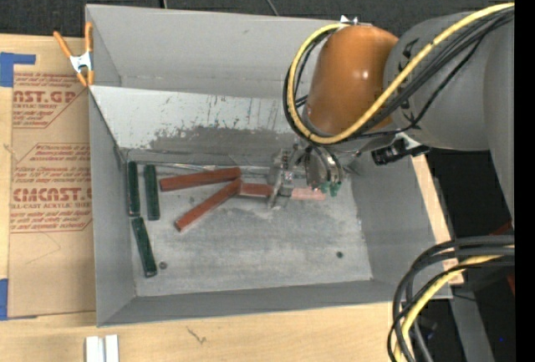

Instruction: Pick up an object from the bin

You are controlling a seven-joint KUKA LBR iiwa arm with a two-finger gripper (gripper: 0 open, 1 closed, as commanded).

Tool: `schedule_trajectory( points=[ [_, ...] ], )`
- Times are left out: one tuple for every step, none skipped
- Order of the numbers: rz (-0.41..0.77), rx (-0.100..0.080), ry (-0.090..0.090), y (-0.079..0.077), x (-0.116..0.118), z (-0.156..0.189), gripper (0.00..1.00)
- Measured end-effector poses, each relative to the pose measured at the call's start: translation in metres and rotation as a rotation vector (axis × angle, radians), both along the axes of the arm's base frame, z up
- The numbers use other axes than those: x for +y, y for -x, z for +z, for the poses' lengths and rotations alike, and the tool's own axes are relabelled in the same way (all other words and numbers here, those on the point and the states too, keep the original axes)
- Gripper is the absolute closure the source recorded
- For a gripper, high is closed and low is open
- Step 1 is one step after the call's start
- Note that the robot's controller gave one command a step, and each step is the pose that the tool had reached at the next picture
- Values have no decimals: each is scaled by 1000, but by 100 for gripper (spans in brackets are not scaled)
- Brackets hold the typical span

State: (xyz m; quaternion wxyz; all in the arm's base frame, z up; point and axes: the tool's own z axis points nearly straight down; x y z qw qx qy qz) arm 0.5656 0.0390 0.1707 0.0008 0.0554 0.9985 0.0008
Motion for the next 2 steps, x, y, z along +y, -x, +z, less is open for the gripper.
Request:
schedule_trajectory(
  points=[
    [0, 0, 0, 0, 0, 0, 100],
    [0, 0, 0, 0, 0, 0, 100]
  ],
)
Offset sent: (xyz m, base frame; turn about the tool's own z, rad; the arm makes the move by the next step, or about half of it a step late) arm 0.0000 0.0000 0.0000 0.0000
